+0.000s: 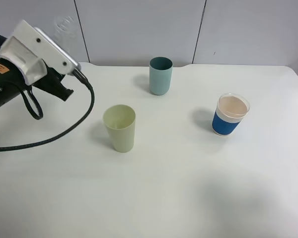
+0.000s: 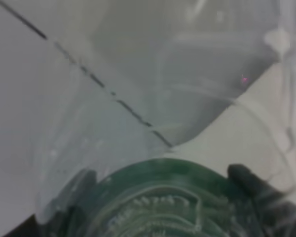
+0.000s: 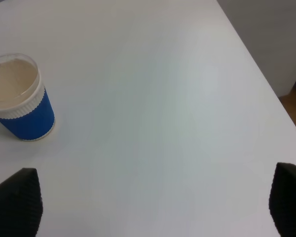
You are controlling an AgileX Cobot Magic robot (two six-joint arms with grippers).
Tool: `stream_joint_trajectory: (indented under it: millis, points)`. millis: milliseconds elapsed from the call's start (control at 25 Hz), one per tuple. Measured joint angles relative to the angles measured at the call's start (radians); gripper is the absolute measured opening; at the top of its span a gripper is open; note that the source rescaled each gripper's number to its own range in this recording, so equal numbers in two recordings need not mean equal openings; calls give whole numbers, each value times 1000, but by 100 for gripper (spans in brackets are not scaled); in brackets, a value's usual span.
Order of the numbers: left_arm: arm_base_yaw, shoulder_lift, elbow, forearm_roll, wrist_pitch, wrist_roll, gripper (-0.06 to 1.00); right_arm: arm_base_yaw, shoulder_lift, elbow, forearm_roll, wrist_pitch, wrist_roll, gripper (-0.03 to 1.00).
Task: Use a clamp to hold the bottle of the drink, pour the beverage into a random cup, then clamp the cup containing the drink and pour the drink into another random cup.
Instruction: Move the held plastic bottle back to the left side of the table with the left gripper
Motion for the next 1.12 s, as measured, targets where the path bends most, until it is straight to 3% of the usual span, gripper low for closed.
stream_joint_trajectory:
  millis: [240, 400, 520, 760, 960, 1040, 1120]
  points:
    - [163, -20, 0, 293, 29, -545, 9, 0, 0, 0, 0, 0, 0, 100]
    - [268, -20, 0, 549, 37, -806, 9, 0, 0, 0, 0, 0, 0, 100]
    - [340, -20, 0, 690, 42, -937, 9, 0, 0, 0, 0, 0, 0, 100]
    - [467, -10, 0, 857, 22, -1042, 9, 0, 0, 0, 0, 0, 0, 100]
    - [544, 108, 28, 987, -227, -1051, 9, 0, 0, 0, 0, 0, 0, 100]
    - [560, 178, 30, 1015, -351, -1061, 9, 0, 0, 0, 0, 0, 0, 100]
    - [562, 244, 30, 1028, -408, -1068, 9, 0, 0, 0, 0, 0, 0, 100]
